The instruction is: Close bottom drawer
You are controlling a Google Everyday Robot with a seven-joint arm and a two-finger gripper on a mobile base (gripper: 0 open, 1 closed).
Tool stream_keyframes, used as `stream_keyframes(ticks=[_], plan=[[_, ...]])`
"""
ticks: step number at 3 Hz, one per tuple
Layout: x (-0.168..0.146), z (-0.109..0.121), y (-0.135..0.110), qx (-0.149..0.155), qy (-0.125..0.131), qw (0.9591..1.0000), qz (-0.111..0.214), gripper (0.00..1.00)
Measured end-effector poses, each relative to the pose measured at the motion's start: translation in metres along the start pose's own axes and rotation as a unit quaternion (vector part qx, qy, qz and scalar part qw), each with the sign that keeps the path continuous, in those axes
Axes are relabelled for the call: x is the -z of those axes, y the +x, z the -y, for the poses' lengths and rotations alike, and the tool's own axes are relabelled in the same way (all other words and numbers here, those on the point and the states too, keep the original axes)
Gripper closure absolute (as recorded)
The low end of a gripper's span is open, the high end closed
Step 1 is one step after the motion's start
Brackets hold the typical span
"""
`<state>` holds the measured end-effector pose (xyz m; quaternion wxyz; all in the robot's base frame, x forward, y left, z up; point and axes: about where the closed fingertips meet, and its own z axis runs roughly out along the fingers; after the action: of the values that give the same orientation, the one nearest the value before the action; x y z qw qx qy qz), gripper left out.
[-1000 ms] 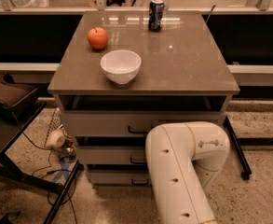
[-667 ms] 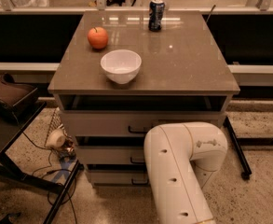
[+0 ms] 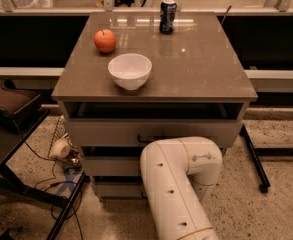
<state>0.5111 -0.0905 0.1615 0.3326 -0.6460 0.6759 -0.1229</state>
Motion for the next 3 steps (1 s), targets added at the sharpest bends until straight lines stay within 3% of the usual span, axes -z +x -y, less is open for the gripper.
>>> stream_keyframes(ticks=[2, 3], plan=[[-0.021, -0.007, -0.024, 0.059, 0.038, 0.9974, -0.018, 0.00], [-0.043, -0.015, -0.024, 0.098, 0.037, 0.9930, -0.055, 0.00]])
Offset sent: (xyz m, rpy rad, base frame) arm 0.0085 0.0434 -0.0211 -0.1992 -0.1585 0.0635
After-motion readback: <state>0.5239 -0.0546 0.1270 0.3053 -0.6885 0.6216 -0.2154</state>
